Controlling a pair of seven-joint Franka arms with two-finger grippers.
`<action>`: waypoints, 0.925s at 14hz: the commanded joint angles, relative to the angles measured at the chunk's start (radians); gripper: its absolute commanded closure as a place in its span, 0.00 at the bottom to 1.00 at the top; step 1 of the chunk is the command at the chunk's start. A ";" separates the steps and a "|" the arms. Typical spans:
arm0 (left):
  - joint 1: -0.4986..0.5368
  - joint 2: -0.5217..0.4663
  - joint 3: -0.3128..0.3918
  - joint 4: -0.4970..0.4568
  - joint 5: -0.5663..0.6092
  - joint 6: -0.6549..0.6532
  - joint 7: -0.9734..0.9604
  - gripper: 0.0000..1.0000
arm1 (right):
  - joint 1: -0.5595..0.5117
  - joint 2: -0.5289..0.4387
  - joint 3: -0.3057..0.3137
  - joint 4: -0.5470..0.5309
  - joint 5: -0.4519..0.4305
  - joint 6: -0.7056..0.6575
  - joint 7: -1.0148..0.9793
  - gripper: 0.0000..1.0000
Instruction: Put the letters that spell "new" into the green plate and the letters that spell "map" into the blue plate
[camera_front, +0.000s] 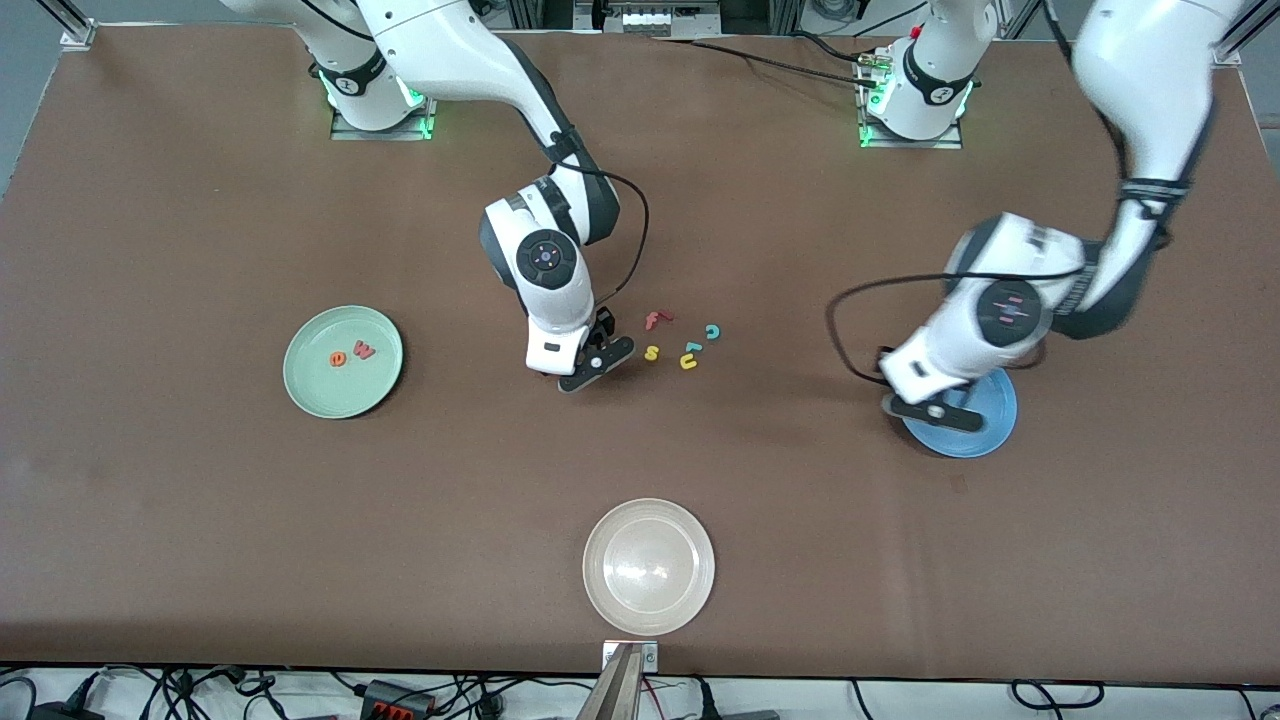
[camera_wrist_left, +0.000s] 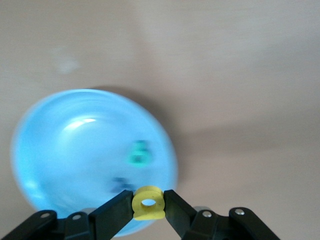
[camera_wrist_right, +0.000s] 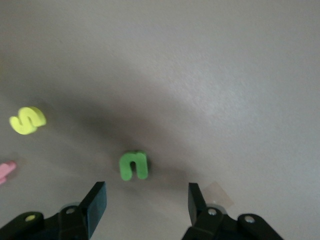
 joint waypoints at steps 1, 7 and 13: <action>0.040 0.063 -0.012 0.045 0.018 -0.006 0.076 0.61 | 0.008 0.035 0.000 0.044 0.017 -0.005 -0.027 0.25; 0.065 0.061 -0.034 0.061 0.021 -0.016 0.104 0.00 | 0.012 0.078 0.003 0.046 0.014 0.049 -0.028 0.32; 0.068 0.011 -0.171 0.227 0.007 -0.360 0.084 0.00 | 0.012 0.098 0.003 0.078 0.017 0.054 -0.030 0.62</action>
